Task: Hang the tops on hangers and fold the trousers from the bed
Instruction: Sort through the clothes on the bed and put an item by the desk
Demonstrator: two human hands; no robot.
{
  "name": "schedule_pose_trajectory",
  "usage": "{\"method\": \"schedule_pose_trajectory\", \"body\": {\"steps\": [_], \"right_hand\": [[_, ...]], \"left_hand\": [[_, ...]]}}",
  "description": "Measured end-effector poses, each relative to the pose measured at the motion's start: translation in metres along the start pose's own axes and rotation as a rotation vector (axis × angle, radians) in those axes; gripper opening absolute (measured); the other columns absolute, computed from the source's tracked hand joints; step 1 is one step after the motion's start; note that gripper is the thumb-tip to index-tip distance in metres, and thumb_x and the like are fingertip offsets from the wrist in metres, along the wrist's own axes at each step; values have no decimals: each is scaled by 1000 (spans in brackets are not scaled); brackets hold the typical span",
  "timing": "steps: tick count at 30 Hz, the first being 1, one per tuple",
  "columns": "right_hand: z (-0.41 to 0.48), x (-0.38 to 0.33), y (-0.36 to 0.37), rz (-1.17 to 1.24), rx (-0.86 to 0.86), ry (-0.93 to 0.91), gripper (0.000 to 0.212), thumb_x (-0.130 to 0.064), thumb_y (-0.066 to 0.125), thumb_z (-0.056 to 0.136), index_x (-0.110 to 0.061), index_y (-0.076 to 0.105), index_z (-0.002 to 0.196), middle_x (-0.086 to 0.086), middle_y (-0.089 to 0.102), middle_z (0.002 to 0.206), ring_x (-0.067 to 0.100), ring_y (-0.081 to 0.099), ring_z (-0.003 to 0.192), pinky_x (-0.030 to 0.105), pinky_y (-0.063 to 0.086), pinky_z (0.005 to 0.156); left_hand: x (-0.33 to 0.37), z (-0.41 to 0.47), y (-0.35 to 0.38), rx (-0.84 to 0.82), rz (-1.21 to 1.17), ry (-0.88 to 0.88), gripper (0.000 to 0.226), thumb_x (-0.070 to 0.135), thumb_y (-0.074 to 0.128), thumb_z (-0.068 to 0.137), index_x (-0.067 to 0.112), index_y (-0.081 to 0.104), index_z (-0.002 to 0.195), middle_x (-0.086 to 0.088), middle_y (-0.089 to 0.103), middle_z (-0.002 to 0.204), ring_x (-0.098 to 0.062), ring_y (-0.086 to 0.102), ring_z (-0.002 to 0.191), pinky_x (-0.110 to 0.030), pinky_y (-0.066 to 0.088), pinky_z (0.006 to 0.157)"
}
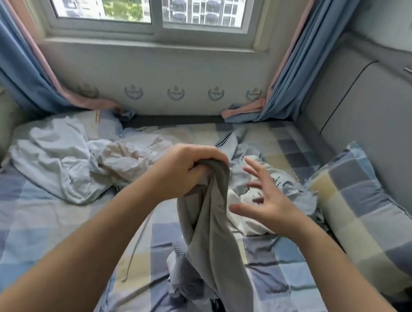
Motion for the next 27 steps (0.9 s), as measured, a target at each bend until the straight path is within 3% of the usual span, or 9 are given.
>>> {"method": "schedule_pose_trajectory", "body": {"steps": [3,6,9,12,14,17,20,23,27], "right_hand": [[23,-40,4,9,-191,-136,55,-37,82,79,-42,60,129,-25,50,140,-8,46,127,16,41,99],[43,-65,4,159,-173,-246,21,-24,78,79,-16,74,99,-10,67,95,8,61,89,20,44,80],[57,-76,0,284,-38,-344,21,-20,79,79,-10,62,73,-2,45,64,15,40,59,25,33,55],[74,-67,6,281,-79,-276,41,-23,83,74,10,60,81,8,53,71,20,48,67,35,43,61],[85,-52,18,263,-195,-188,33,-9,80,78,11,64,98,14,62,84,23,59,79,44,52,76],[93,-31,40,113,-258,-136,23,9,63,83,-10,67,94,-2,67,77,7,63,70,29,52,67],[100,-2,70,-193,-270,-98,16,3,60,84,-10,67,78,-6,58,70,6,53,68,31,43,69],[98,13,96,-165,-299,-90,22,3,57,88,-10,75,91,-23,65,67,-8,57,68,12,45,68],[104,15,89,-78,-18,-65,23,1,48,92,-8,69,96,-5,69,84,15,61,85,27,47,77]], "left_hand": [[30,13,-20,-46,142,158,44,2,55,75,23,76,108,8,74,99,-10,67,90,-24,52,82],[40,23,-47,34,189,162,35,10,56,68,20,74,96,13,67,76,-4,59,70,-23,48,67],[38,29,-78,141,217,123,28,9,58,69,19,72,91,18,59,69,-1,54,64,-16,42,63],[29,25,-107,271,211,29,28,5,60,71,17,73,93,8,67,75,-8,61,70,-25,50,70],[24,19,-121,347,186,-39,28,8,60,72,18,74,95,2,72,81,-16,66,78,-33,52,77],[17,12,-134,431,155,-97,29,3,64,76,22,75,95,6,73,85,-13,68,83,-34,53,79],[11,9,-145,493,139,-102,31,-3,63,83,22,74,96,9,74,90,-10,68,88,-32,55,82],[7,5,-152,540,94,-84,29,5,61,86,31,71,95,15,72,88,-7,67,87,-22,52,79],[-15,-4,-160,590,111,-156,20,18,58,85,33,70,91,16,70,83,-5,65,81,-16,48,72]]}}
Point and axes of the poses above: each hand's wrist, its own z-axis towards the middle knuckle, its own y-axis out of the palm, x = y × z, the point moved 6 cm from there along z, towards the middle knuckle
